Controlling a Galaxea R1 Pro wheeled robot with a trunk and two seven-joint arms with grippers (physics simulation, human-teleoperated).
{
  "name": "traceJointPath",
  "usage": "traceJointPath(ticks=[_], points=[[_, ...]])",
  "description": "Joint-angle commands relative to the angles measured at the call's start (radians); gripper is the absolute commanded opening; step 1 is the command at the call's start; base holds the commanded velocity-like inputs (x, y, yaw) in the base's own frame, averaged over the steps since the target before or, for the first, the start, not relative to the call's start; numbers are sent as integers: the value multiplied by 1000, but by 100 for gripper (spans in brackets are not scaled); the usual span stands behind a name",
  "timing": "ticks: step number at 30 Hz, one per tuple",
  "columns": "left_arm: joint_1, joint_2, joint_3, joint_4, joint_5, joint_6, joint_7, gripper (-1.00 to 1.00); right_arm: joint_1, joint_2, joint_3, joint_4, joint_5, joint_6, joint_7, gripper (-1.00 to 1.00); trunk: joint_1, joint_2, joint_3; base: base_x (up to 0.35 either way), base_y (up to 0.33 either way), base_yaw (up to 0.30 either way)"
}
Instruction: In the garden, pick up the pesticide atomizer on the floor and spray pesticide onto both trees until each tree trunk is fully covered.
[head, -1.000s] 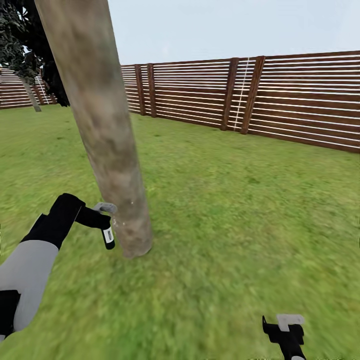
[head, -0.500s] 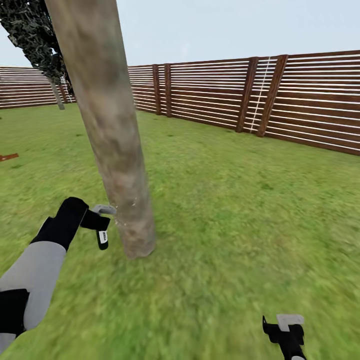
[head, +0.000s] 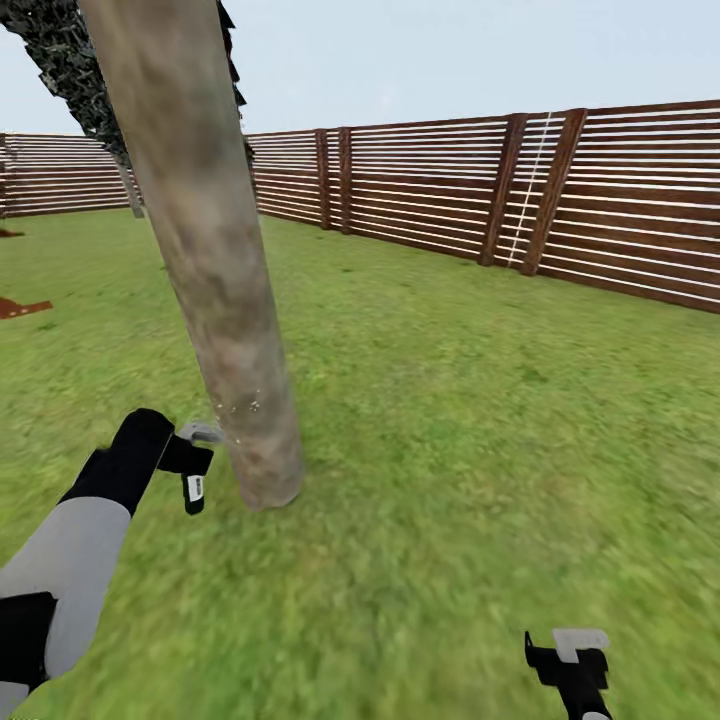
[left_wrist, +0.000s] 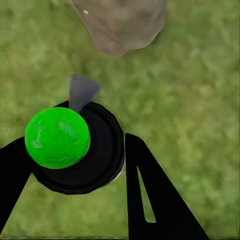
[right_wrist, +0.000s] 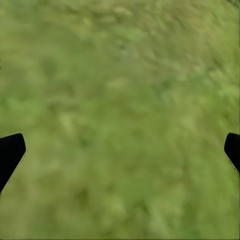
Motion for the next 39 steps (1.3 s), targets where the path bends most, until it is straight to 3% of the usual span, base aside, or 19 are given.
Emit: traceJointPath(ticks=[1,4,10,11,12,14,17,19,22,27,33,39], points=[[16,-3,4,-1,-5,2,-5,-100,-1,0,-5,2,10,-3,-5,100,0,0,-1,232,-200,81],[27,-13,4,0,23,2,-1,-100,-1,0,-5,2,10,-3,-5,100,0,0,-1,249,-183,19],[76,-13,10,0,28,-2,-1,-100,-1,0,-5,2,11,-3,-5,100,0,0,-1,276,-167,100],[86,-11,26,0,28,-4,0,-100,-1,0,-5,2,11,-3,-5,100,0,0,-1,267,-140,257],[121,-9,88,-1,26,-10,3,-100,-1,0,-5,2,12,-3,-5,100,0,0,-1,67,-31,272],[165,-14,113,0,23,-18,4,-100,-1,1,-5,3,12,-3,-5,100,0,0,-1,15,-7,196],[180,-25,116,0,28,-47,9,-100,-1,1,-5,3,12,-3,-5,100,0,0,-1,3,-1,41],[203,-51,117,0,26,-57,16,-100,0,0,-5,3,12,-3,-5,100,0,0,-1,0,0,4],[208,-56,118,-1,26,-88,21,-100,1,0,-5,3,12,-4,-5,100,0,0,-1,146,0,1],[233,-53,128,0,28,-119,119,-100,1,0,-5,3,12,-3,-5,100,0,0,-1,323,0,0],[239,-56,128,-1,134,-122,142,-100,1,1,-5,3,12,-3,-5,100,0,0,-1,70,0,72],[239,-58,128,0,141,-122,142,-100,1,3,-5,3,12,-3,-5,100,0,0,-1,-323,0,271]])
